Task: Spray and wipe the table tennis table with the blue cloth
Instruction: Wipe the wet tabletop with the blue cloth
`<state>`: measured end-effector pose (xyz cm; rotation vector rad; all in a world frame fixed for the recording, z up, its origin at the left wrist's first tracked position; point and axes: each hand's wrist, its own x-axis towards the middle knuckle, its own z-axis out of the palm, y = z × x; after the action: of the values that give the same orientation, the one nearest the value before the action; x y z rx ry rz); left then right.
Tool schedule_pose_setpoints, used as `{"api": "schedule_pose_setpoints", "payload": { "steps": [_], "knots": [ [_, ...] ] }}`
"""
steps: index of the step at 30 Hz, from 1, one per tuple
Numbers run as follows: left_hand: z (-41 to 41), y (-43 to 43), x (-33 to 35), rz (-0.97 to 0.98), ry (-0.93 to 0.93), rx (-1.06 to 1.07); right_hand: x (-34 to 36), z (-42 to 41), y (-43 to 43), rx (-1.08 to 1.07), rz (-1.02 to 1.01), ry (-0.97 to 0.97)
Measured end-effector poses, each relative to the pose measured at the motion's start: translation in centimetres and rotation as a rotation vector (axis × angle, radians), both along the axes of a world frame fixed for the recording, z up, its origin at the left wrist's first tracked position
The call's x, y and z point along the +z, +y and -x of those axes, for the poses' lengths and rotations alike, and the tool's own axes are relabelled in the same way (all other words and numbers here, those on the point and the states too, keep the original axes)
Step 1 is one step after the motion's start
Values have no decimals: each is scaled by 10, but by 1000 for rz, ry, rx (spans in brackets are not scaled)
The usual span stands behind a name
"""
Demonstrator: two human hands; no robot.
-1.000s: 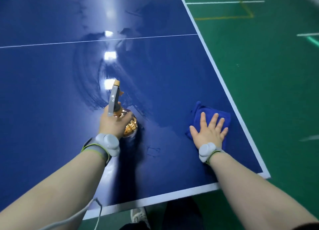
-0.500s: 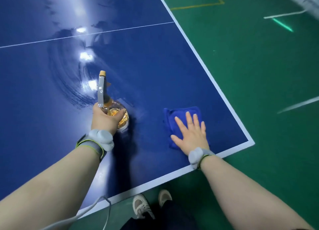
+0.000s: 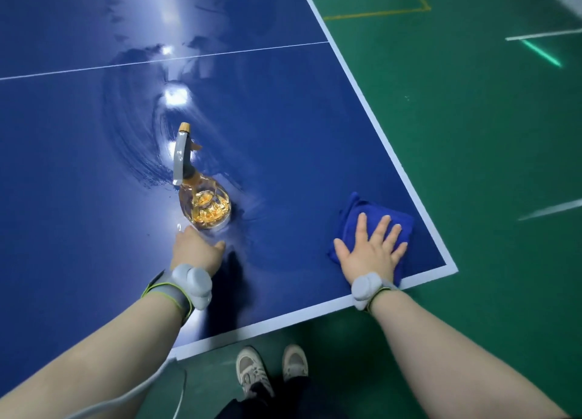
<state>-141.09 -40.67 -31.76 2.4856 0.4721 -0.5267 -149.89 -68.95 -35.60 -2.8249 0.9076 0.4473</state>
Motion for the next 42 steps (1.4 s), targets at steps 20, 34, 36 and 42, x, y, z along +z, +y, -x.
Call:
{"api": "schedule_pose_setpoints", "payload": {
  "steps": [20,34,36,42],
  "knots": [
    [21,-15,31,37,-194,144,-1,52,-107,43,-17,-37],
    [-26,1,75,542,-484,43,-1,30,62,167,14,-29],
    [-33,10,75,597,-473,31,1,32,104,270,-16,-24],
    [-41,38,71,638,-495,-75,-4,41,205,539,-78,-30]
  ]
}}
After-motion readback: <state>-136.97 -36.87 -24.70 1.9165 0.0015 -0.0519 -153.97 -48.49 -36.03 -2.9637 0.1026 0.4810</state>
